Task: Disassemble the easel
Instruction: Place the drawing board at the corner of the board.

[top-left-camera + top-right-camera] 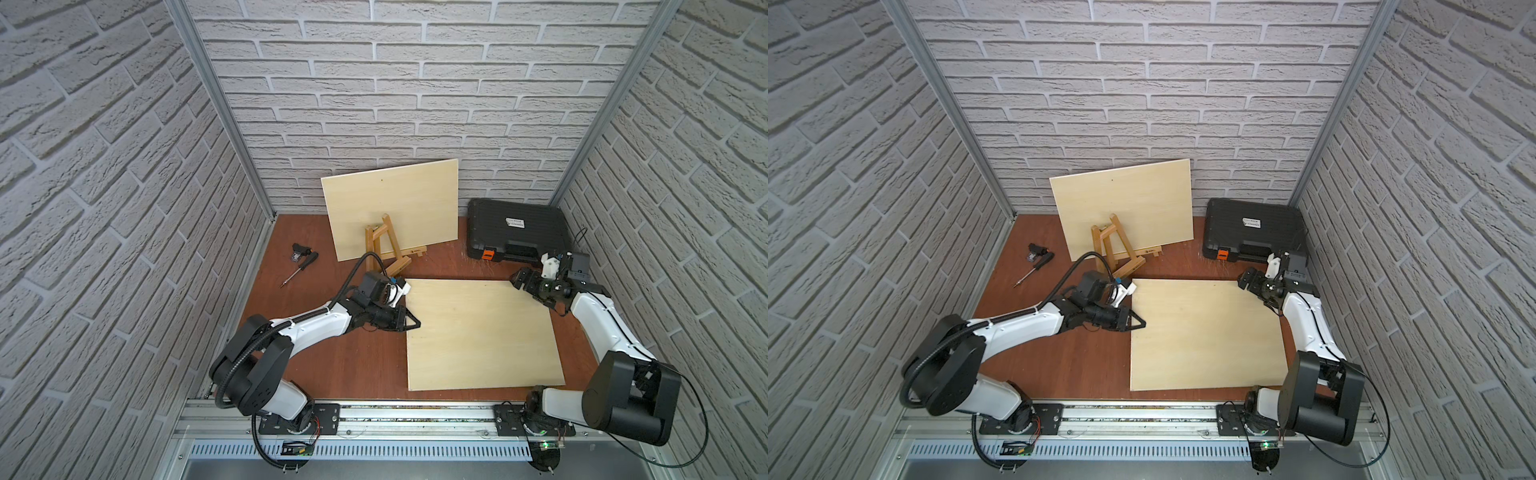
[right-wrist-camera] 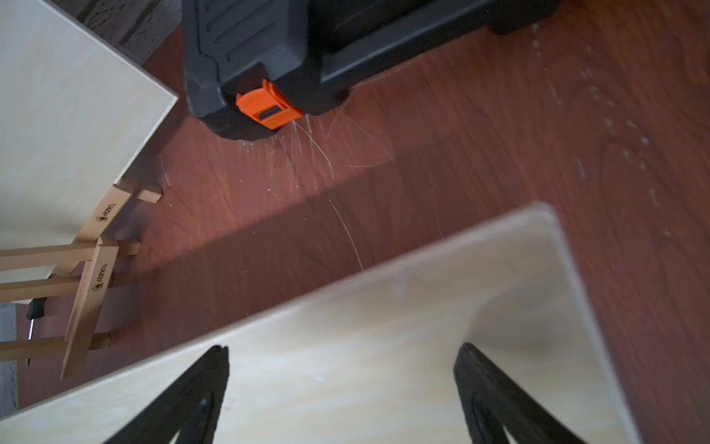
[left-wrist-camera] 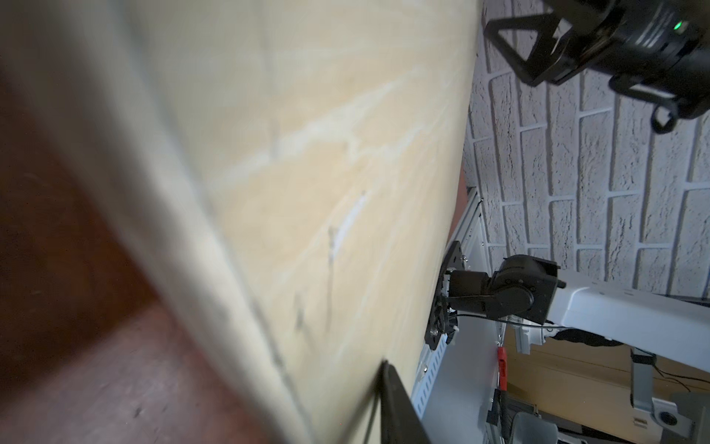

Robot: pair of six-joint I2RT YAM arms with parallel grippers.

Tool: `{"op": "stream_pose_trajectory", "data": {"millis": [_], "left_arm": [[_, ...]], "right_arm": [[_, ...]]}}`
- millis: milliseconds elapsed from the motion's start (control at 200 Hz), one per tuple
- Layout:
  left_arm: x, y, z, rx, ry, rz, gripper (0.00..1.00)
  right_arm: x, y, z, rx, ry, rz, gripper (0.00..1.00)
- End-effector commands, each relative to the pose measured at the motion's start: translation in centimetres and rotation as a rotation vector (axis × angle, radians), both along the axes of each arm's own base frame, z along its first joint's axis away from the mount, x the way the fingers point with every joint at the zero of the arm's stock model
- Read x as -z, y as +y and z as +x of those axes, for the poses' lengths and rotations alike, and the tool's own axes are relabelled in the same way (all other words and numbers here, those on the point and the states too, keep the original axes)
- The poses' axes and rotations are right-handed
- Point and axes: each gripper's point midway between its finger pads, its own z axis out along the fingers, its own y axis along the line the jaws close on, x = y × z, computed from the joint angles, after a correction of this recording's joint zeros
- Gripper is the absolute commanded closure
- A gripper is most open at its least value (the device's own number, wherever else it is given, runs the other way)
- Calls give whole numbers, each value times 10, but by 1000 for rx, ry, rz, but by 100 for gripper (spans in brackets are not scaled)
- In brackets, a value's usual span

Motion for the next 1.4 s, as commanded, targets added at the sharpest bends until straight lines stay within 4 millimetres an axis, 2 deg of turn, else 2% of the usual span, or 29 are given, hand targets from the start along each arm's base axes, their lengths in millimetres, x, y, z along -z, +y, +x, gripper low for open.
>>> {"op": "stream_pose_trajectory", "data": {"millis": [0,145,350,480,660,780,845,1150,1255,1290,1395], "left_arm": [[48,10,21,-107,-123,230,100],[57,-11,22,-126,-118,226,100],[63,-30,29,-161,-100,218,100],[70,-34,28,-171,-90,235,100],[81,-27,28,-225,-57,254,100],[86,-23,26,-239,-45,266,80],[86,-22,26,-244,-43,273,72],[89,-22,27,-253,-32,281,51],[82,-24,28,-254,-42,261,42],[80,-23,28,-256,-47,259,36],[68,-18,29,-272,-79,249,30]], "right_arm": [[-8,-8,1,1,15,-45,6],[-22,6,3,-35,-23,-20,6],[-28,40,-15,-108,-46,15,6],[-31,57,-28,-142,-62,33,6],[-35,78,-41,-196,-70,43,5],[-35,83,-46,-209,-70,48,5],[-35,87,-48,-222,-72,55,5],[-34,104,-59,-252,-80,70,5],[-33,110,-60,-265,-87,76,5],[-33,114,-59,-276,-93,81,5],[-33,130,-54,-322,-111,89,5]]}}
